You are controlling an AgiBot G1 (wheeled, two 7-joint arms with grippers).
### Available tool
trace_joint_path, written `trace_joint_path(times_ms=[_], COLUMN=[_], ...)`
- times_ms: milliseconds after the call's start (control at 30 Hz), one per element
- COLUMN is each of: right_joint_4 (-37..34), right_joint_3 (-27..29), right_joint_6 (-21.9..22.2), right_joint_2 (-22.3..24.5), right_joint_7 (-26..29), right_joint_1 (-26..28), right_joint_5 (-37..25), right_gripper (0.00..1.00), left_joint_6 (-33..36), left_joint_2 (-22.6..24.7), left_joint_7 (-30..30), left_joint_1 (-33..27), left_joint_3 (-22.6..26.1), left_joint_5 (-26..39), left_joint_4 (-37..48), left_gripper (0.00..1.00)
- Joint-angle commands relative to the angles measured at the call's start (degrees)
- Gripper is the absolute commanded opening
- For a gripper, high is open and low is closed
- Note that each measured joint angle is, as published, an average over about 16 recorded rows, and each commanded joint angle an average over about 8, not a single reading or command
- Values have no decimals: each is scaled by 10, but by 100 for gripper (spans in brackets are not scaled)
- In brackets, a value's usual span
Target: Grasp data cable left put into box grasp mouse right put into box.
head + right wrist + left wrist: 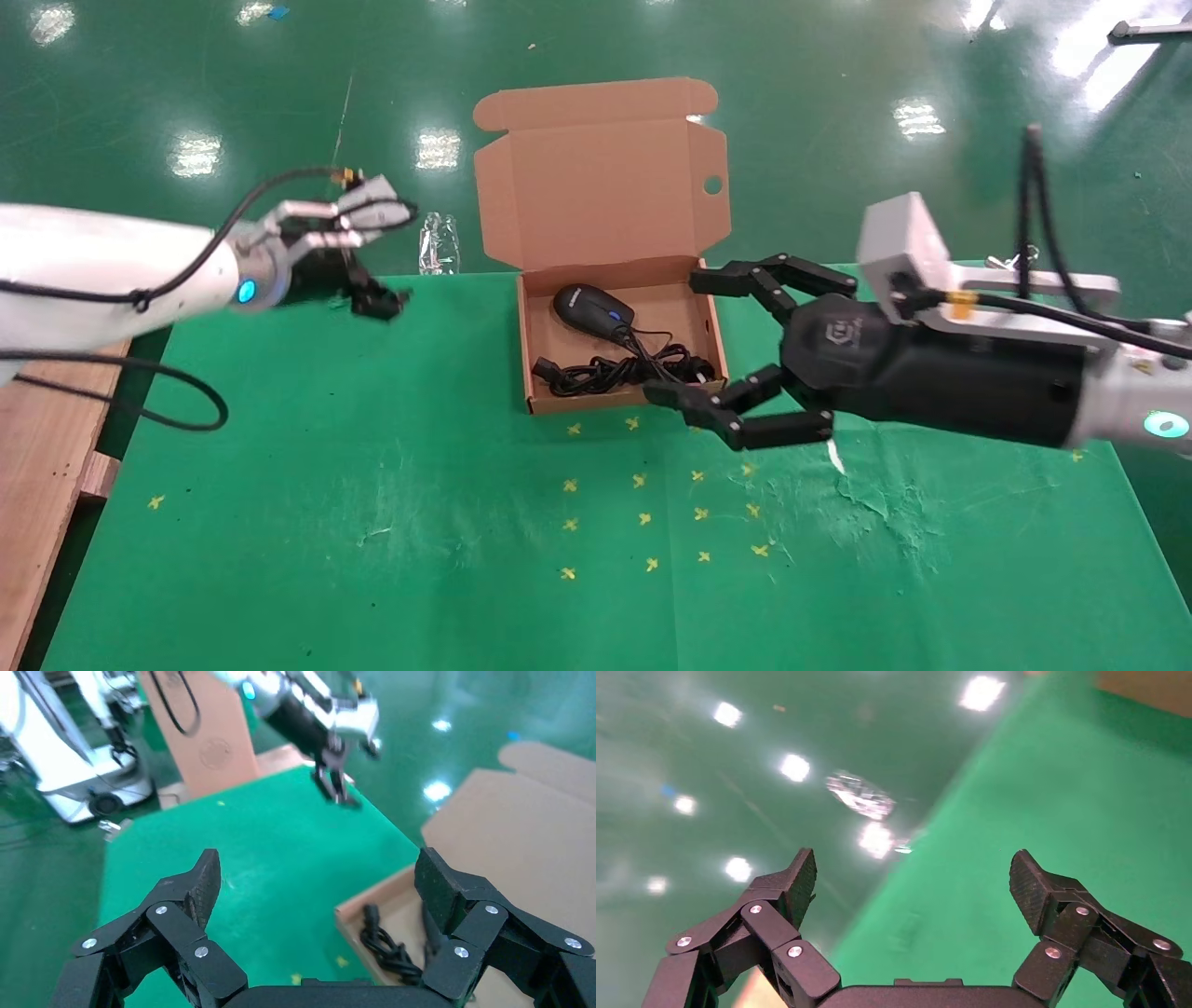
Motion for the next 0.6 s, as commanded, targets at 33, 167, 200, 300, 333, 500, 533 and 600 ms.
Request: trace_joint_path(times_ms=[33, 167, 200, 300, 333, 500, 533, 600], right_joint_4=[13, 40, 47, 67, 74, 106, 111, 118], right_joint_3=[7, 20, 24, 34, 37, 53, 56, 59], right_joint_6=[-10, -30, -35, -49, -54, -78, -82, -87], right_joint_2=[12, 37, 43, 61, 67, 97, 101, 107], right_joint_7=[0, 1, 1, 1, 1, 1, 1, 2], right_joint_1=[-10, -28, -33, -47, -52, -75, -78, -83], right_joint_5=[19, 56, 65, 93, 103, 148, 155, 164], right_gripper=[100, 100, 100, 100, 100, 100, 100, 100], left_joint_6=[14, 48, 56, 81, 90, 132, 141, 157], left_joint_2=[-7, -25, -29, -43, -47, -69, -74, -82], left_joint_7=[12, 41, 48, 69, 77, 113, 120, 134], left_joint_1=[10, 32, 38, 55, 61, 89, 95, 106], left_joint_3=[-15, -51, -60, -86, -95, -140, -149, -167], left_joint_5=[-23, -76, -90, -130, -143, -211, -224, -251], left_joint_4=[-8, -27, -32, -46, -51, -74, -79, -89], left_gripper=[100, 100, 100, 100, 100, 100, 100, 100])
